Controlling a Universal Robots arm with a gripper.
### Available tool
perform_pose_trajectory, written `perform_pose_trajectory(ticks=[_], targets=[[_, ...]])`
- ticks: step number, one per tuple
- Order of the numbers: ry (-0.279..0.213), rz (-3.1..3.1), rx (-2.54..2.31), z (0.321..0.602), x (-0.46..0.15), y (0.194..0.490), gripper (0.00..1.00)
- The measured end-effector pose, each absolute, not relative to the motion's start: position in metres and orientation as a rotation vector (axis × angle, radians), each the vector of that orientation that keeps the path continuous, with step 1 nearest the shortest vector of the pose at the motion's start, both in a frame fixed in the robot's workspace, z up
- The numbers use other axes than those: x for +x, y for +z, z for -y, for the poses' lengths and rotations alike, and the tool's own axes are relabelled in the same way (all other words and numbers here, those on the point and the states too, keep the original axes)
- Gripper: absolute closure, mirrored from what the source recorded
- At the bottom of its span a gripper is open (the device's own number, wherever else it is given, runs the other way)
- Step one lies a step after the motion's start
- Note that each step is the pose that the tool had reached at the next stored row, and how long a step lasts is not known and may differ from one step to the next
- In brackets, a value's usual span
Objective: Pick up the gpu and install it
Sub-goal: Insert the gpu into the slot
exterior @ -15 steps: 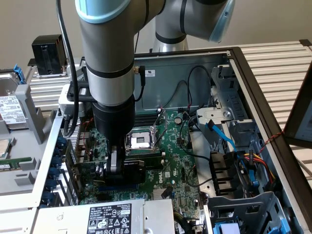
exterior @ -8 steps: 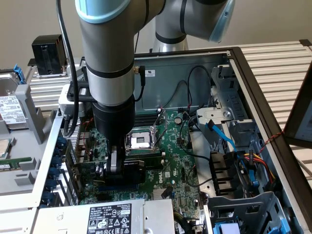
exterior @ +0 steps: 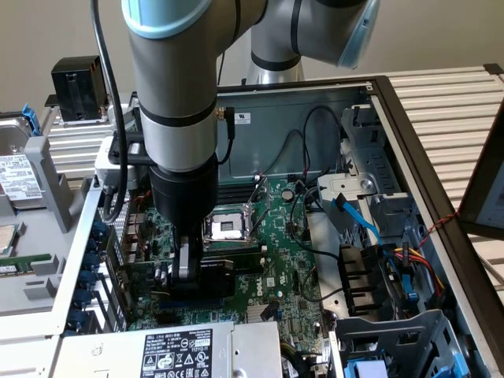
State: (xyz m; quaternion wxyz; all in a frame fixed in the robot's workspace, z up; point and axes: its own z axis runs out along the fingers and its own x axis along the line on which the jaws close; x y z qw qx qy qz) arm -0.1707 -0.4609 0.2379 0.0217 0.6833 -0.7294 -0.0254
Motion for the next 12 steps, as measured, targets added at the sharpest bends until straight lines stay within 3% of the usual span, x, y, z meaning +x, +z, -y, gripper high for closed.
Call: perform_pose_trajectory(ticks=[12], targets=[[-0.078, 2.253, 2.125, 0.4608, -0.1714, 0.2377, 0.73]])
